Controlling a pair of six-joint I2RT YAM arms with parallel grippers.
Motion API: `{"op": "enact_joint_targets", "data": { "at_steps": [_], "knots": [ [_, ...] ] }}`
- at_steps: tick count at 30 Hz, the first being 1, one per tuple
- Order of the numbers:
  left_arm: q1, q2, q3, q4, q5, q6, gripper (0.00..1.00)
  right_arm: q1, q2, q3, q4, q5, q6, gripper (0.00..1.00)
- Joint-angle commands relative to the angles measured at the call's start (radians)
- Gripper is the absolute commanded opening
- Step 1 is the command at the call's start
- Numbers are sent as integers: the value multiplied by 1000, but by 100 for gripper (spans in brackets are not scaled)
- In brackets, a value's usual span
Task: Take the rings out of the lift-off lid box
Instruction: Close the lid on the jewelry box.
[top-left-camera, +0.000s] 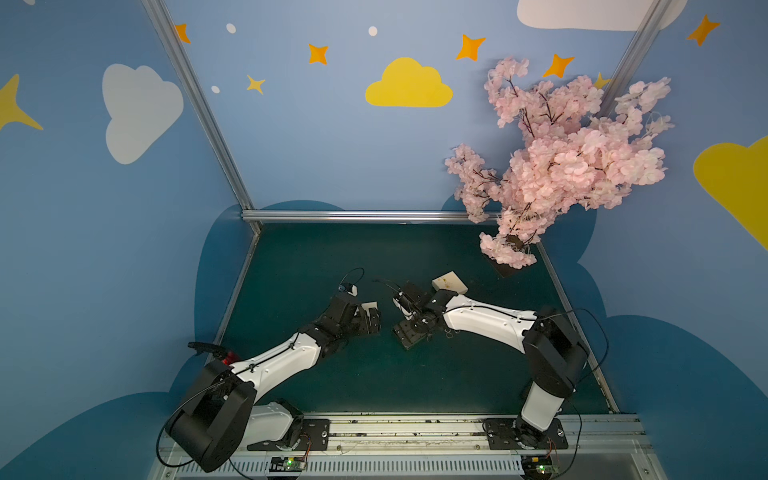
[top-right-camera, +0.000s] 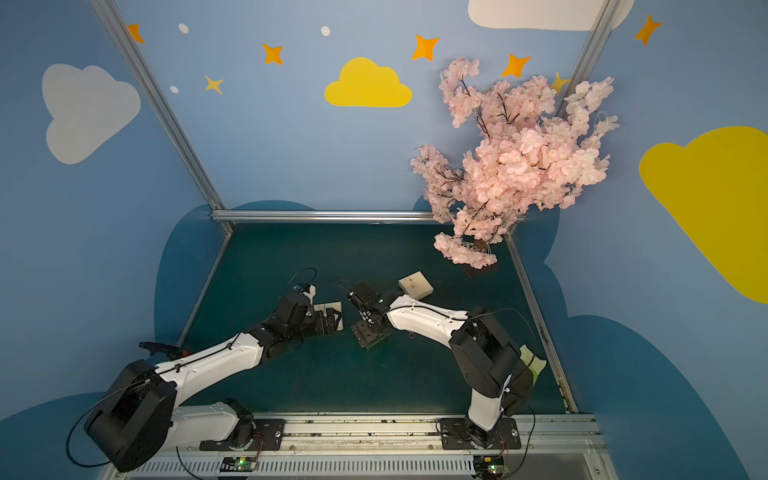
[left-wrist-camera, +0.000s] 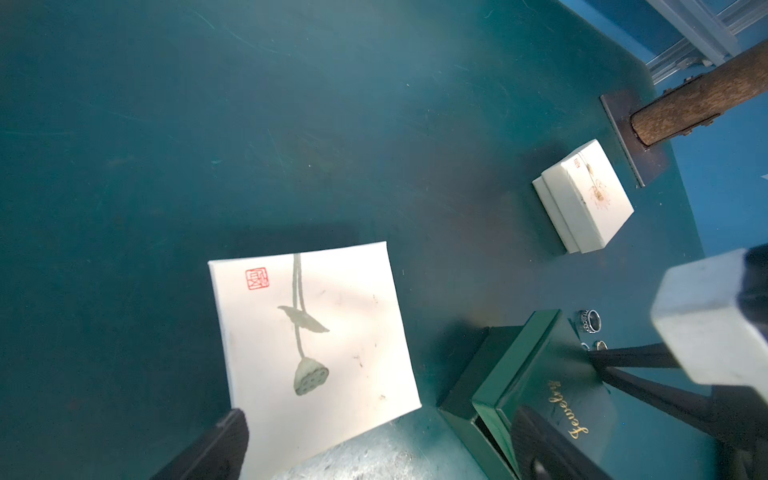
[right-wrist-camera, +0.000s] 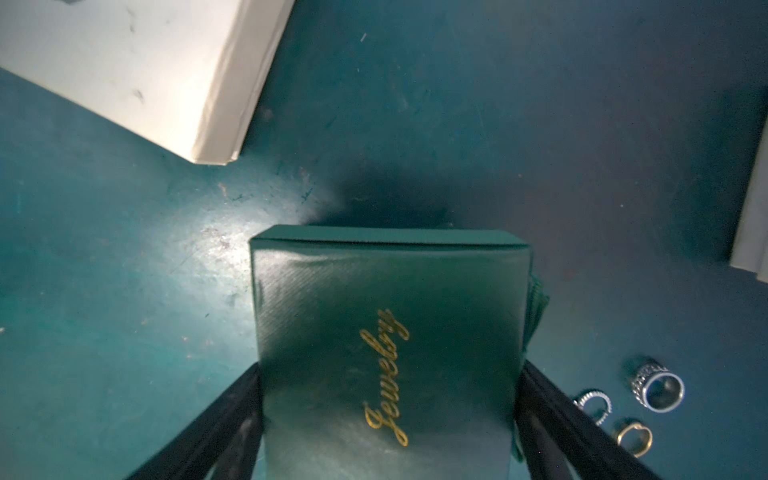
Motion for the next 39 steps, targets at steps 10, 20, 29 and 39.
{"op": "enact_joint_targets", "data": {
  "at_steps": [10,20,29,39],
  "knots": [
    [4,9,13,-5,-5,2,100,11,20,16,-5,-5,1,90],
    [3,8,14,-7,-7,3,99,13,-13,-4,15,-15,-41,90],
    [3,7,15,-8,-10,4,99,11,-30,-3,8,-18,-69,91],
    [5,10,15,-5,-3,2,100,4,-60,-14,10,-42,-85,90]
  ]
}}
